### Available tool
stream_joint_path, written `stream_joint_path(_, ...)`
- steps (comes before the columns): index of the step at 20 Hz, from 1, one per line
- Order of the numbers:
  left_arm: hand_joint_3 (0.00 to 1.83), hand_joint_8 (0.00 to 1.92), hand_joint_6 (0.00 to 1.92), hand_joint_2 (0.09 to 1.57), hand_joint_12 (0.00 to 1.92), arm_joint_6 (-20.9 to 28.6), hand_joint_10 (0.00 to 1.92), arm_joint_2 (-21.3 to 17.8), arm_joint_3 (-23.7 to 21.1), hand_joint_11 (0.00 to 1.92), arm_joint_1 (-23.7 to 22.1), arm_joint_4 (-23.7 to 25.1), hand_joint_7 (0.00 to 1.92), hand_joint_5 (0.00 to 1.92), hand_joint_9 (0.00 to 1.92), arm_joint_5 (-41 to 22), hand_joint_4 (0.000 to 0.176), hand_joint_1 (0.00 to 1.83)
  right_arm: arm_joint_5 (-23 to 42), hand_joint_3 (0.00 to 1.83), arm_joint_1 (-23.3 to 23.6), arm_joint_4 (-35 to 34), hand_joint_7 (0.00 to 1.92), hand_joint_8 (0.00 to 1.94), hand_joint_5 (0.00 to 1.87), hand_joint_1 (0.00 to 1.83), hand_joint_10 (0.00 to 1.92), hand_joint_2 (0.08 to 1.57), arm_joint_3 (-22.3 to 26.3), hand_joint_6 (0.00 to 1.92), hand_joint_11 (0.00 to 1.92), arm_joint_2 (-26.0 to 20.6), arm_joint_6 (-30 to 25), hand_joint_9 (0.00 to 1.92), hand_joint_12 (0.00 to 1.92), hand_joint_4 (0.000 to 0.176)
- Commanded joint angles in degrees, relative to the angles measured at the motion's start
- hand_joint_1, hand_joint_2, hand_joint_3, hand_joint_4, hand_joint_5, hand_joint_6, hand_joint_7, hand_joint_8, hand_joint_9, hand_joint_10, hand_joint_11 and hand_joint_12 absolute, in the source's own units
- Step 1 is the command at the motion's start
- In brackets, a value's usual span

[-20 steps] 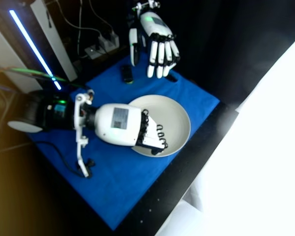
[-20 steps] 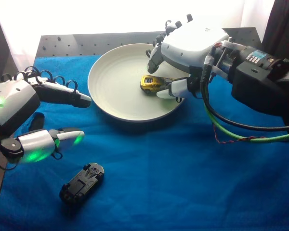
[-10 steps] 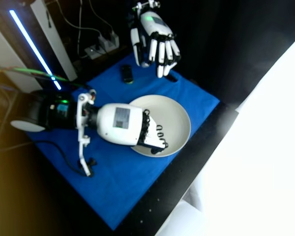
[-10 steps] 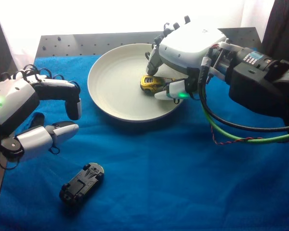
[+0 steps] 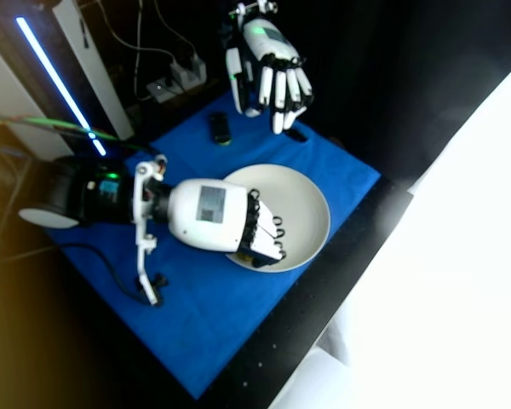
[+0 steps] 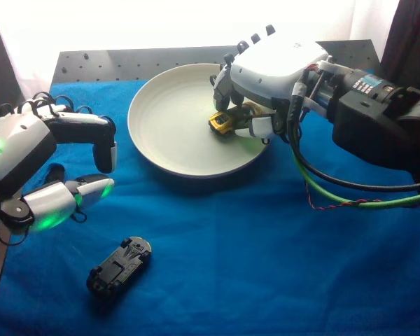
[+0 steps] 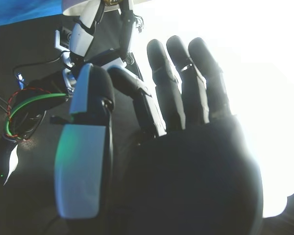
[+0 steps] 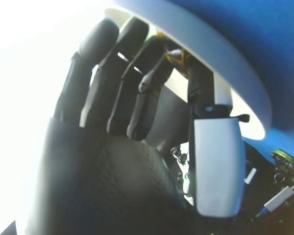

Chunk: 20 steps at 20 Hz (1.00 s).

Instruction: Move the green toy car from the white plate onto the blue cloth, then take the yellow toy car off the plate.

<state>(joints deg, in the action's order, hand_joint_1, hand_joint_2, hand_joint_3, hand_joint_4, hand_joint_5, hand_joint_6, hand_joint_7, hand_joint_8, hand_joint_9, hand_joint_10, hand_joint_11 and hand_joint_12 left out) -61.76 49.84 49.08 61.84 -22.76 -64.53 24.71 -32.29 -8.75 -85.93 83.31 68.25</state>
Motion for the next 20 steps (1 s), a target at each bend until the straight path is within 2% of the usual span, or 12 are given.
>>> stream_joint_path(1,0.00,0.00,1.40,1.25,1.65,0.4,0.86,0.3,-0.2,0.07,-0.3,0.8,0.66,0.69,0.30,-7.1,0.176,0.87,6.2,0.00,0.9,0.3,0.91,1.32,0.92,1.24,1.14,1.16,-0.2,0.91,0.70,0.1,0.3,0.84,1.67,0.000)
stream_joint_path(2,0.00,0.00,1.41,1.25,1.65,0.4,0.86,0.3,-0.2,0.07,-0.3,0.8,0.66,0.69,0.30,-7.2,0.176,0.87,6.3,0.00,0.9,0.3,0.91,1.30,0.92,1.23,1.08,1.16,-0.1,0.93,0.71,0.1,0.3,0.86,1.63,0.000)
stream_joint_path(3,0.00,0.01,1.41,1.25,1.67,0.4,0.88,0.3,-0.2,0.08,-0.2,0.7,0.67,0.69,0.31,-7.2,0.176,0.87,6.3,0.00,0.9,0.3,0.92,1.30,0.89,1.24,1.13,1.16,0.1,0.95,0.74,0.1,0.3,0.88,1.69,0.000)
stream_joint_path(4,0.00,0.01,1.40,1.25,1.68,0.4,0.89,0.3,-0.2,0.08,-0.1,0.6,0.68,0.70,0.31,-7.3,0.176,0.88,6.5,0.00,0.9,0.3,0.91,1.35,0.87,1.24,1.31,1.17,0.2,0.95,0.79,0.1,0.3,0.89,1.82,0.000)
stream_joint_path(5,0.00,0.01,1.40,1.25,1.66,0.4,0.89,0.3,-0.2,0.11,-0.1,0.5,0.69,0.70,0.33,-7.3,0.176,0.88,6.7,0.00,0.9,0.3,0.93,1.33,0.85,1.25,1.40,1.17,0.3,0.97,0.84,0.1,0.3,0.91,1.85,0.000)
stream_joint_path(11,0.00,0.01,1.38,1.24,1.64,0.4,0.82,0.4,-0.2,0.06,0.1,0.0,0.70,0.71,0.33,-7.3,0.176,0.89,10.3,0.00,1.7,0.3,0.91,1.38,0.84,1.25,1.47,1.18,3.3,0.99,0.81,-2.7,0.3,0.87,1.85,0.000)
stream_joint_path(13,0.00,0.01,1.37,1.24,1.65,0.4,0.81,0.4,-0.2,0.05,0.1,0.0,0.70,0.72,0.34,-7.3,0.176,0.89,11.9,0.00,1.7,0.6,0.91,1.38,0.87,1.25,1.59,1.17,4.8,0.97,0.82,-4.1,0.3,0.85,1.91,0.000)
stream_joint_path(15,0.00,0.01,1.37,1.24,1.64,0.4,0.81,0.4,-0.2,0.07,0.2,-0.1,0.69,0.72,0.35,-7.3,0.176,0.89,13.3,0.00,1.7,1.2,0.83,1.54,0.81,1.23,1.77,1.21,6.4,0.99,0.91,-5.6,0.3,0.88,1.92,0.000)
stream_joint_path(17,0.00,0.01,1.36,1.23,1.62,0.4,0.80,0.4,-0.2,0.09,0.3,-0.2,0.70,0.72,0.36,-7.3,0.176,0.89,14.3,0.00,1.7,1.6,0.84,1.52,0.80,1.23,1.73,1.21,7.5,0.99,0.90,-6.6,0.3,0.91,1.92,0.000)
stream_joint_path(18,0.00,0.01,1.36,1.23,1.61,0.4,0.79,0.4,-0.3,0.08,0.4,-0.2,0.70,0.72,0.35,-7.3,0.176,0.89,15.3,0.00,1.7,2.1,0.81,1.57,0.80,1.23,1.82,1.22,9.3,0.99,0.92,-8.1,0.3,0.90,1.92,0.000)
stream_joint_path(19,0.00,0.01,1.36,1.23,1.61,0.4,0.78,0.4,-0.3,0.07,0.4,-0.3,0.69,0.72,0.34,-7.3,0.176,0.89,16.2,0.00,1.7,2.4,0.89,1.69,0.86,1.16,1.90,1.18,10.7,1.12,1.00,-9.5,0.3,0.94,1.92,0.000)
stream_joint_path(20,0.00,0.01,1.38,1.24,1.60,0.4,0.77,0.4,-0.3,0.06,0.5,-0.4,0.69,0.71,0.34,-7.3,0.176,0.88,17.6,0.00,1.7,2.5,0.92,1.86,0.88,1.15,1.92,1.17,12.4,1.15,1.10,-11.2,0.3,1.01,1.92,0.000)
